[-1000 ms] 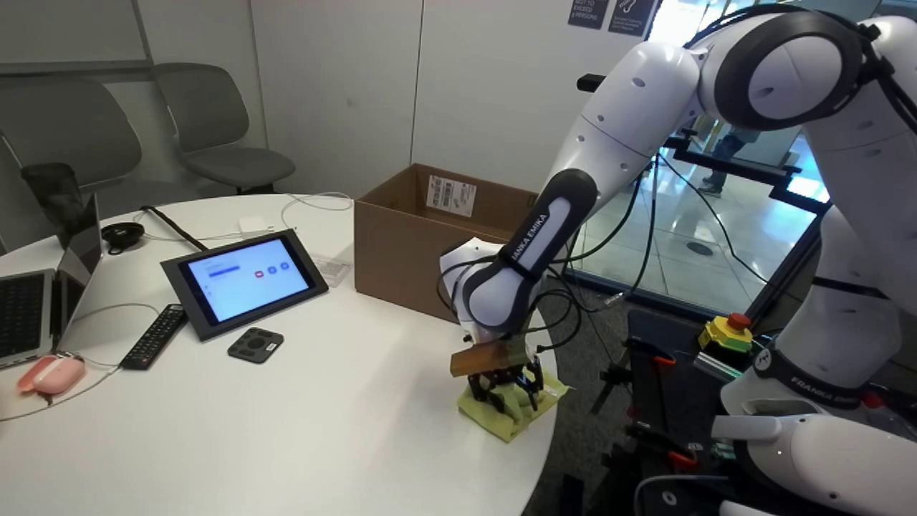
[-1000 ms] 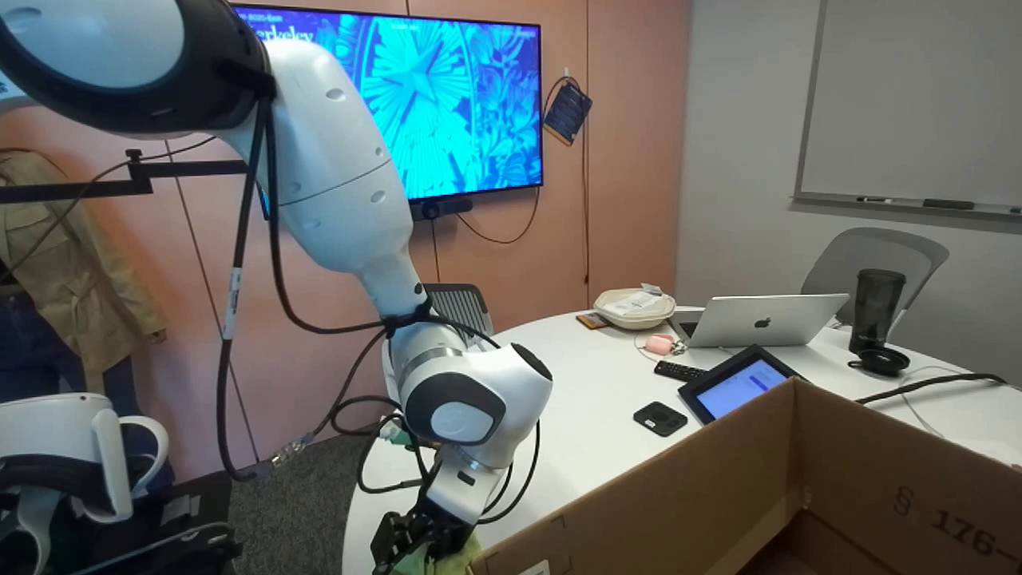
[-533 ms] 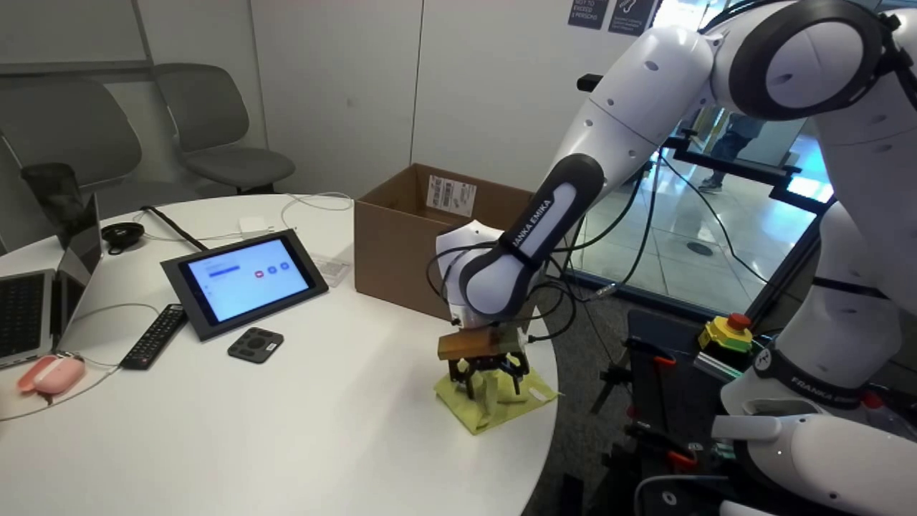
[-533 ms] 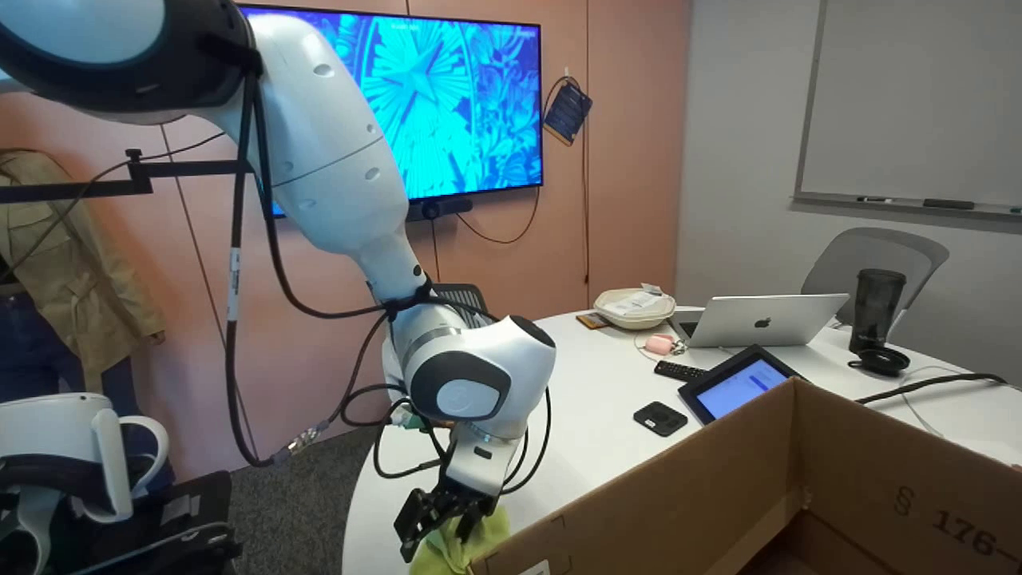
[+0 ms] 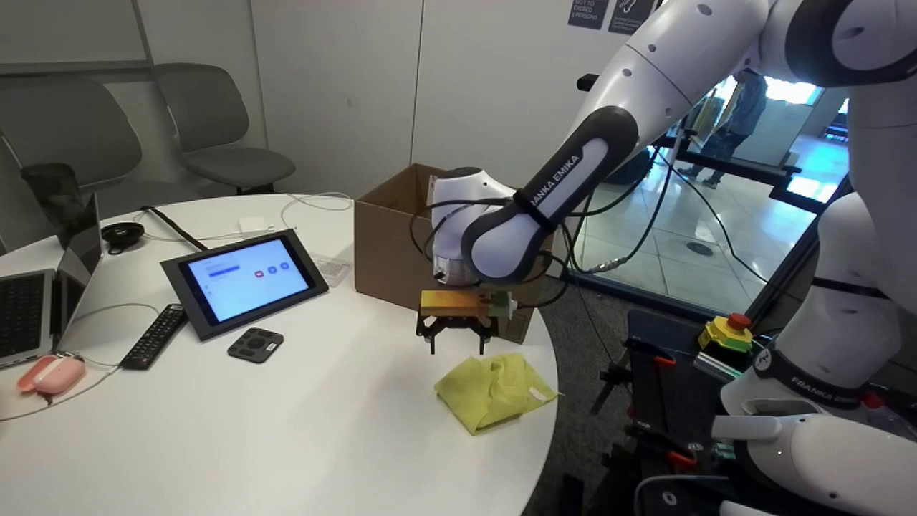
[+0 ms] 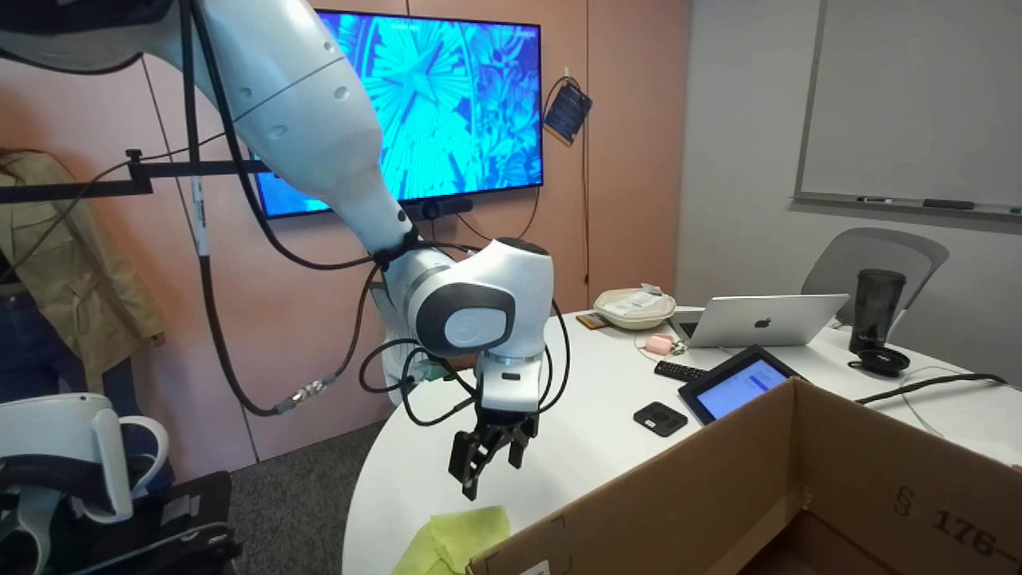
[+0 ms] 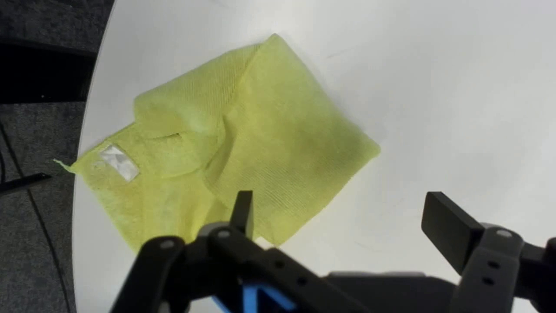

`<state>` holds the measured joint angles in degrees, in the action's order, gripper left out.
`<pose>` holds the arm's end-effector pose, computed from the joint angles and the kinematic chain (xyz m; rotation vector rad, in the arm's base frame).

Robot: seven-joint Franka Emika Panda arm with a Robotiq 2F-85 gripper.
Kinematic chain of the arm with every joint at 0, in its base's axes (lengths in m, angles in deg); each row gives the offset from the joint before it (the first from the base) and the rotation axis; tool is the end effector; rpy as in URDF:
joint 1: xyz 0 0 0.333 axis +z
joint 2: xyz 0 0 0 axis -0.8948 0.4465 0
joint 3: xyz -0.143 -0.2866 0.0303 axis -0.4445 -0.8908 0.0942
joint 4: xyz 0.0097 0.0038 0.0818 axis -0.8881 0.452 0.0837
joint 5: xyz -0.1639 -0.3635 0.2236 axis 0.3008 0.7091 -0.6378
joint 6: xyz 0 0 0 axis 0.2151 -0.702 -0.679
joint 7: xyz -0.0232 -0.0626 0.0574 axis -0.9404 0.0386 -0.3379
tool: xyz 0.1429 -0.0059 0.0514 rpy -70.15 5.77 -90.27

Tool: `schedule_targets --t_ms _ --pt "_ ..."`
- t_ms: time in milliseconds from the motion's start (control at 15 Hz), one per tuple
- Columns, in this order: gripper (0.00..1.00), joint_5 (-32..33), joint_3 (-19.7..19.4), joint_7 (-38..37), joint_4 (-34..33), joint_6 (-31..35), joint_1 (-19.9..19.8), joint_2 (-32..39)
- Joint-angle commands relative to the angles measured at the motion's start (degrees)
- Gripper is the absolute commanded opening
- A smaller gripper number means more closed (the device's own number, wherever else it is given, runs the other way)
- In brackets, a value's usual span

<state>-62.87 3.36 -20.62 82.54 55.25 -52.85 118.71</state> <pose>0.5969 0.0974 0.0371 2.5684 -1.7111 -0.2201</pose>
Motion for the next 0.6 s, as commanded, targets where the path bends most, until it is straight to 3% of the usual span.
schedule_targets --t_ms 0,533 --pt "1.0 0.51 -0.62 -0.13 4.6 1.05 0.98 -4.3" --pt "1.0 -3.69 0.28 -1.56 11.2 2.15 -0.41 -3.59"
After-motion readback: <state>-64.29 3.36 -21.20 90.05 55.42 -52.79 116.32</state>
